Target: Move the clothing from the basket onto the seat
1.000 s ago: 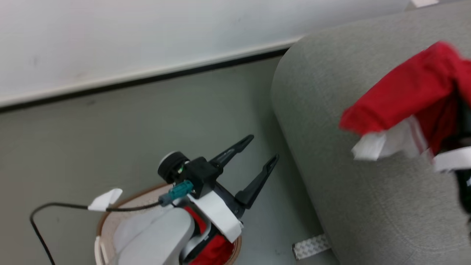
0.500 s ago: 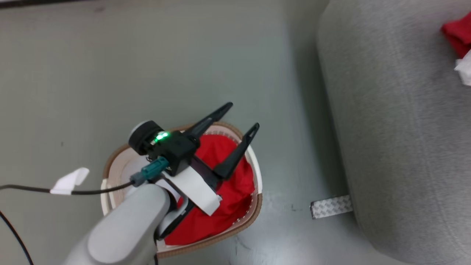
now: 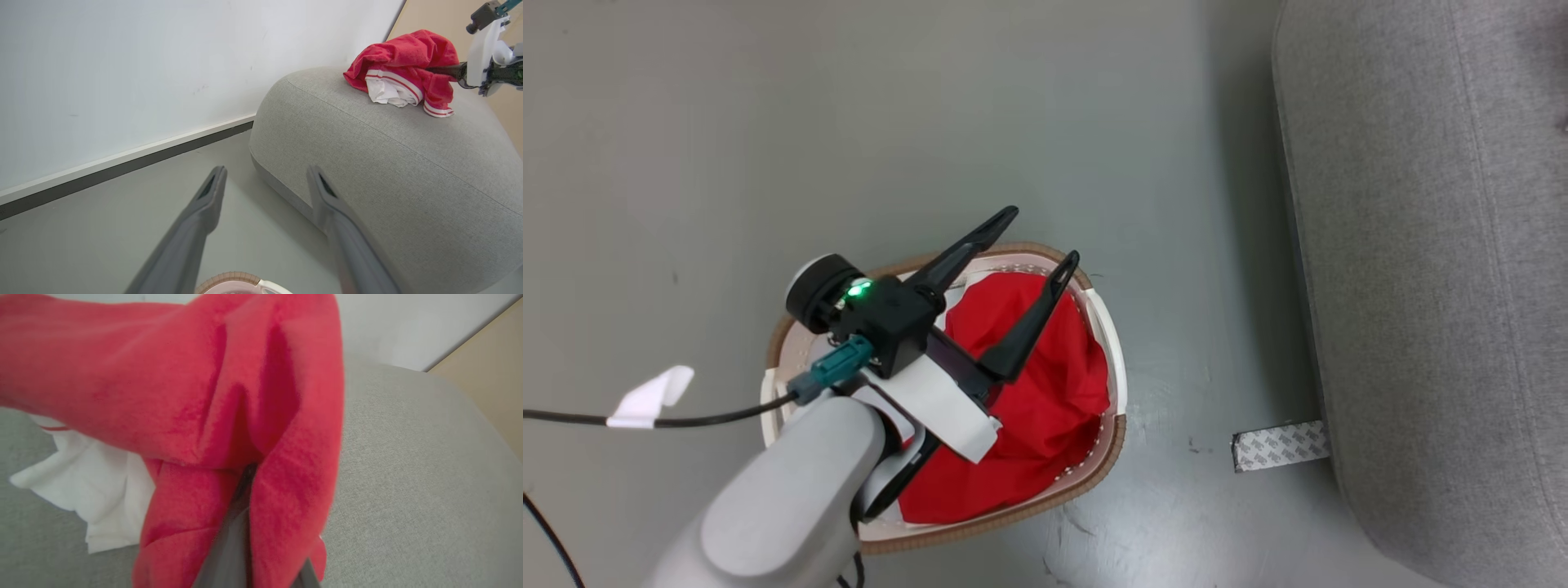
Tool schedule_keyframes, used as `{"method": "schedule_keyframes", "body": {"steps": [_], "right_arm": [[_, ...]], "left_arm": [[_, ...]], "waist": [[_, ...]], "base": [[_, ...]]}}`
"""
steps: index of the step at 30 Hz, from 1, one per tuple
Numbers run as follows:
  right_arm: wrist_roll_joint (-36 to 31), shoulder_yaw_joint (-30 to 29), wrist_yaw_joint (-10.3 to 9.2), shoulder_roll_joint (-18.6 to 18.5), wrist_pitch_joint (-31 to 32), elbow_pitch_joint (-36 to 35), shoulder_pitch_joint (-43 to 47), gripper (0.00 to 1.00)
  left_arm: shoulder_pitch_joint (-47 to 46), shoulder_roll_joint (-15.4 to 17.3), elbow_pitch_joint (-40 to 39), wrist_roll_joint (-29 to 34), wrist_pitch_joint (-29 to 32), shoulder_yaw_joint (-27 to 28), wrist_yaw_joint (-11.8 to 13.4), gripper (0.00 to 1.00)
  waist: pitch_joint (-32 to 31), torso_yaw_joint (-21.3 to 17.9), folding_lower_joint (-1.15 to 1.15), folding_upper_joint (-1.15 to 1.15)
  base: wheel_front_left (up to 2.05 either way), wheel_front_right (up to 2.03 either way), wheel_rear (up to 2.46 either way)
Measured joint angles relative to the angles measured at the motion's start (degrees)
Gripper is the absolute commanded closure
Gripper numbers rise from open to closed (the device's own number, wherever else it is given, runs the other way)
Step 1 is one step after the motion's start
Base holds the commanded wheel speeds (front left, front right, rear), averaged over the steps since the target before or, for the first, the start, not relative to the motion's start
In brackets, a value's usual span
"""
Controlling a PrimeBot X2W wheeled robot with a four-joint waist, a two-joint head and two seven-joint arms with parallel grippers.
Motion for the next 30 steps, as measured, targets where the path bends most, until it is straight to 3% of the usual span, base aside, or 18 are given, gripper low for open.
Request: {"method": "schedule_keyframes", "body": {"steps": [1,11,17,30], "right_arm": [[-0.13,0.13,0.01,0.23,-0.03,0.29,-0.02,0.0],[0.8,1.58,0.01,2.45,-1.36,0.31,1.25,0.0],[4.05,2.64,0.0,1.32,-3.1,-3.69,6.25,0.0],[9.14,8.73,0.0,0.75,-3.61,-26.38,19.26,0.0]], "left_arm": [[0.01,0.0,0.15,-0.04,-0.01,0.04,0.05,0.0],[1.37,-0.59,2.49,-1.47,-1.23,1.0,0.91,0.0],[3.64,-1.55,4.45,-2.65,-2.09,3.16,2.36,0.0],[12.29,-2.42,3.69,-4.94,-2.48,11.99,5.77,0.0]], "waist": [[-0.18,-0.05,0.0,0.0],[-4.89,-0.81,0.0,0.0],[-10.52,-0.46,-0.01,0.0],[-24.03,1.87,-0.01,0.0]], "base": [[0.0,0.0,0.0],[0.0,0.0,0.0],[0.0,0.0,0.0],[0.0,0.0,0.0]]}}
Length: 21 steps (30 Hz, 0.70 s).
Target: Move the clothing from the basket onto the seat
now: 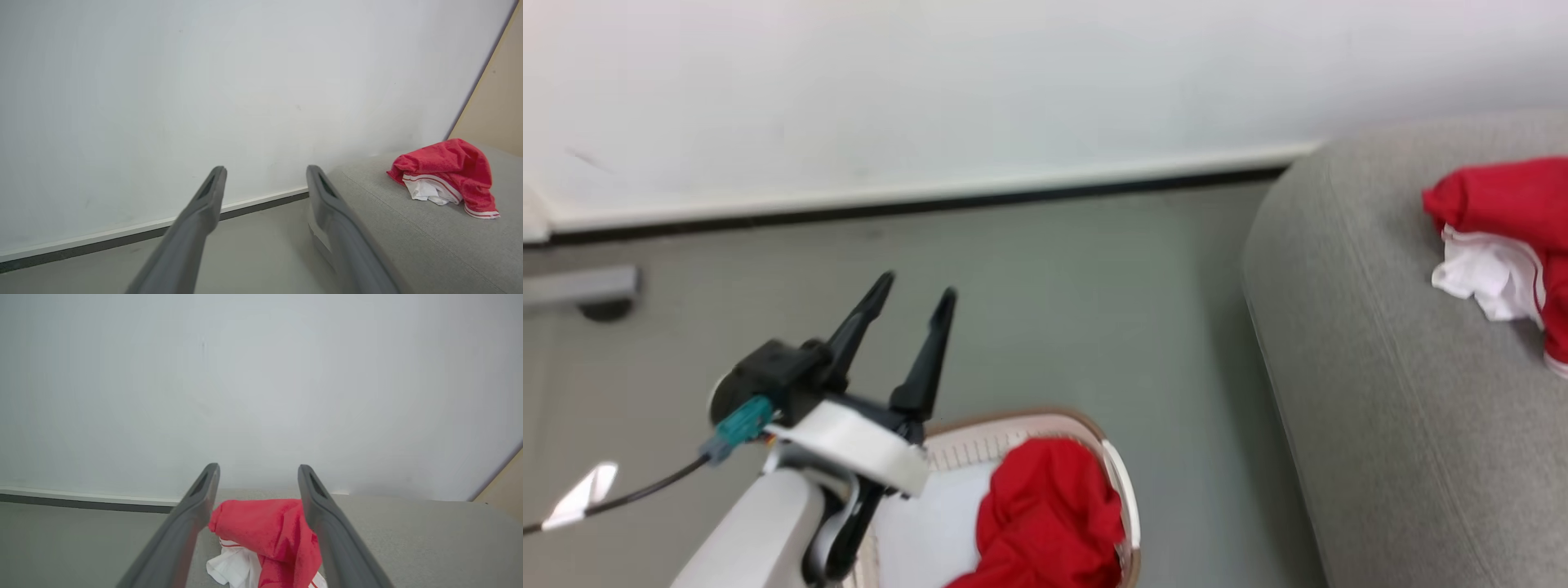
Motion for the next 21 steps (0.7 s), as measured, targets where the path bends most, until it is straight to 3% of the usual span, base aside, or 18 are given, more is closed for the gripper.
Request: {"method": "schedule_keyframes", "body": {"steps": [11,21], "right_arm": [[4.26,0.91,0.0,6.83,-3.71,-15.17,14.65,0.0],[3.14,1.2,0.0,16.01,-11.11,-17.38,27.13,0.0]], "left_arm": [[9.65,-1.44,1.82,1.85,-0.01,10.01,1.8,0.0],[17.33,-5.64,0.31,6.94,-0.01,18.14,0.49,0.0]], "waist": [[-8.32,3.66,-0.01,0.0],[-10.96,6.16,-0.01,0.0]], "base": [[0.0,0.0,0.0],[0.0,0.0,0.0]]}}
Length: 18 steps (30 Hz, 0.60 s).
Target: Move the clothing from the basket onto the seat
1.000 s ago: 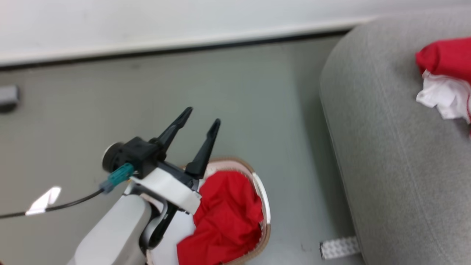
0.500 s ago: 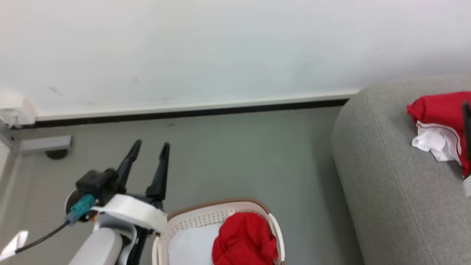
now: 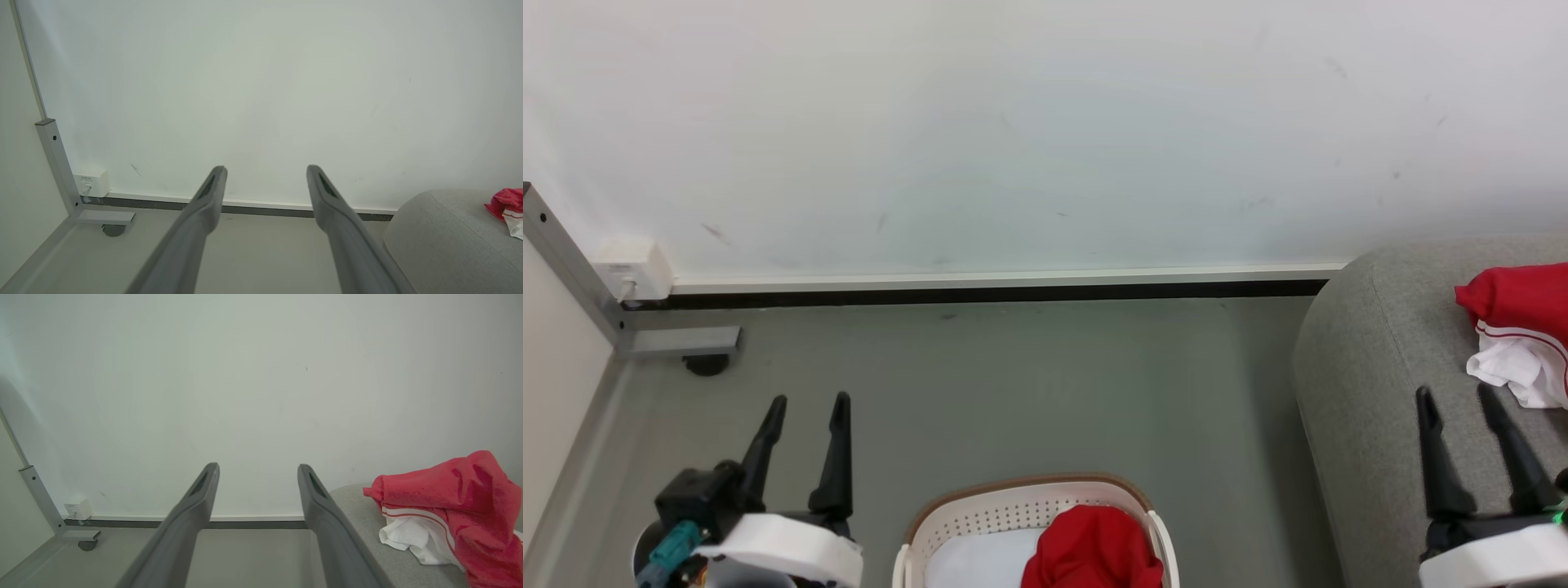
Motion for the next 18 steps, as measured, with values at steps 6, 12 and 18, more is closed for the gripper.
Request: {"method": "schedule_keyframes", "body": {"steps": [6,12,18], "right_arm": [[-2.38,-1.14,0.0,4.53,-0.77,0.29,3.27,0.0],[-4.49,-2.0,0.0,7.47,-0.83,-1.52,4.02,0.0],[-5.37,-1.96,0.0,8.08,-0.85,-2.31,3.99,0.0]], "left_arm": [[2.59,-3.05,-0.05,4.03,0.0,3.94,-1.71,0.0],[3.03,-4.81,0.69,6.94,0.0,6.83,-3.89,0.0],[2.88,-6.3,1.07,8.58,0.0,8.58,-5.26,0.0]], "waist": [[0.22,0.29,0.0,0.0],[0.67,0.2,0.0,0.0],[0.8,-0.06,0.01,0.0]], "base": [[0.0,0.0,0.0],[0.0,0.0,0.0],[0.0,0.0,0.0]]}}
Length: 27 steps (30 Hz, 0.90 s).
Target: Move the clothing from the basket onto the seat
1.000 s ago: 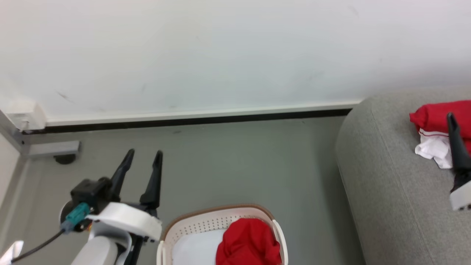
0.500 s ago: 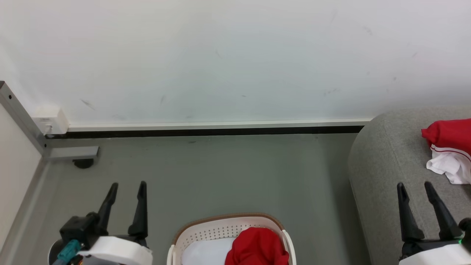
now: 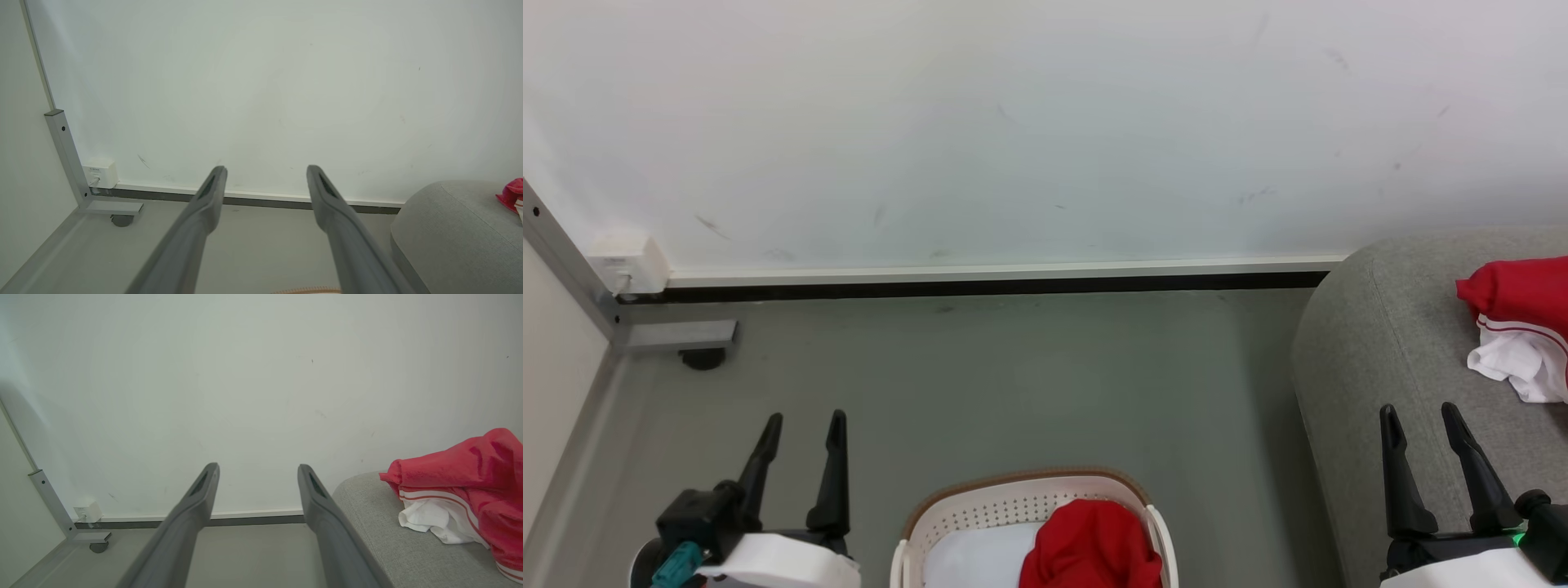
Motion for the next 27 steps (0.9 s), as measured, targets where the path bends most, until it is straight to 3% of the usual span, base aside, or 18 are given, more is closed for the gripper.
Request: {"method": "schedule_keyframes", "body": {"steps": [27], "right_arm": [[0.57,0.87,0.0,0.69,0.0,-0.21,-0.51,0.0]], "left_arm": [[-0.13,-2.76,0.96,3.28,0.0,3.75,-2.79,0.0]], "waist": [[0.24,-0.55,0.01,0.0]], "base": [[0.0,0.0,0.0]]}}
